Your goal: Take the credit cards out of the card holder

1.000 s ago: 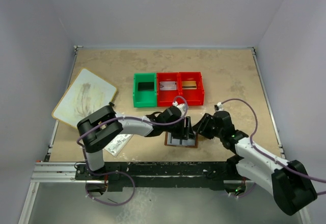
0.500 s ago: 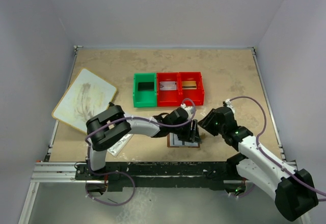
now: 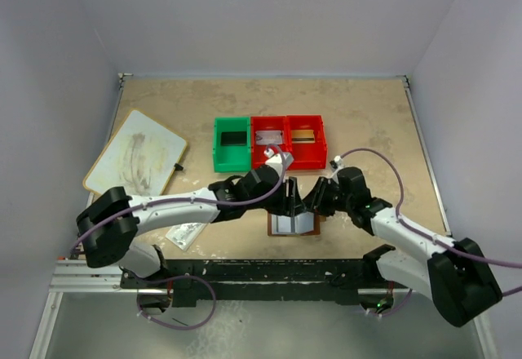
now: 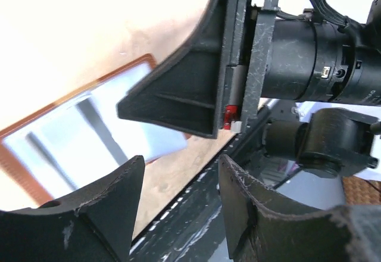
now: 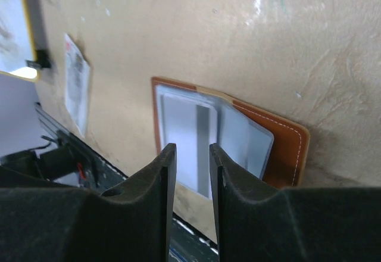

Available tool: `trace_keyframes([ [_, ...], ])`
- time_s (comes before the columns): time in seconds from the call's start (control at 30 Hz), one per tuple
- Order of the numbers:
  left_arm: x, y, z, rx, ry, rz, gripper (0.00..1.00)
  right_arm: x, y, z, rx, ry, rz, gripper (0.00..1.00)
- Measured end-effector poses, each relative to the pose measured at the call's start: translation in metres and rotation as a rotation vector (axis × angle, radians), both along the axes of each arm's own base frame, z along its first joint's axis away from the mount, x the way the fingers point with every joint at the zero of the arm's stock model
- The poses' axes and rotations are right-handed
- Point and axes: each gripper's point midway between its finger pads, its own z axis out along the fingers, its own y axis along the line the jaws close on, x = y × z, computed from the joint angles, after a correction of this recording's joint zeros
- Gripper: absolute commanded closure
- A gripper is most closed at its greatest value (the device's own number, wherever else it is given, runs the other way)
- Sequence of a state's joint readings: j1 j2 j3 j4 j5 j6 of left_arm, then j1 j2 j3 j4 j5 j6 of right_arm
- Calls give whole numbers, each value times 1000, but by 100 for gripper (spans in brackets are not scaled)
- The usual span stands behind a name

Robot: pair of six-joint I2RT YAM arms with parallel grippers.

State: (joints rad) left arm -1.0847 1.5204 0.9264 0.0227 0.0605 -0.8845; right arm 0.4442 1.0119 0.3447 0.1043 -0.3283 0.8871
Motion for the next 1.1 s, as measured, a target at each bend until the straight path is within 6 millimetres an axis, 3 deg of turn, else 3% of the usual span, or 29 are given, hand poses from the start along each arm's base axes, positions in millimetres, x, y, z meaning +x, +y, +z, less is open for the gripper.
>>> trace_keyframes([
  [0.1,6,24,-10,46,-14,63,49,-7,-1,-18,-38,54,33,68],
  [0.3,17,57,-45,137,39,152,56,-21,5,-31,0,78,95,69],
  [0.4,16,54,-58,153,61,141,60,-31,6,-45,14,124,110,69],
  [0.6,5,51,-91,209,138,96,67,-30,13,-46,64,115,127,75],
  [0.73,6,45,-89,208,137,81,72,-30,15,-48,94,116,115,79],
  [0.93,6,44,-97,249,138,76,86,-31,16,-49,122,121,98,96],
  [1.03,7,46,-98,283,129,92,88,-32,16,-49,129,127,88,93],
  [1.1,9,48,-99,304,120,105,90,-32,15,-48,130,127,84,84],
])
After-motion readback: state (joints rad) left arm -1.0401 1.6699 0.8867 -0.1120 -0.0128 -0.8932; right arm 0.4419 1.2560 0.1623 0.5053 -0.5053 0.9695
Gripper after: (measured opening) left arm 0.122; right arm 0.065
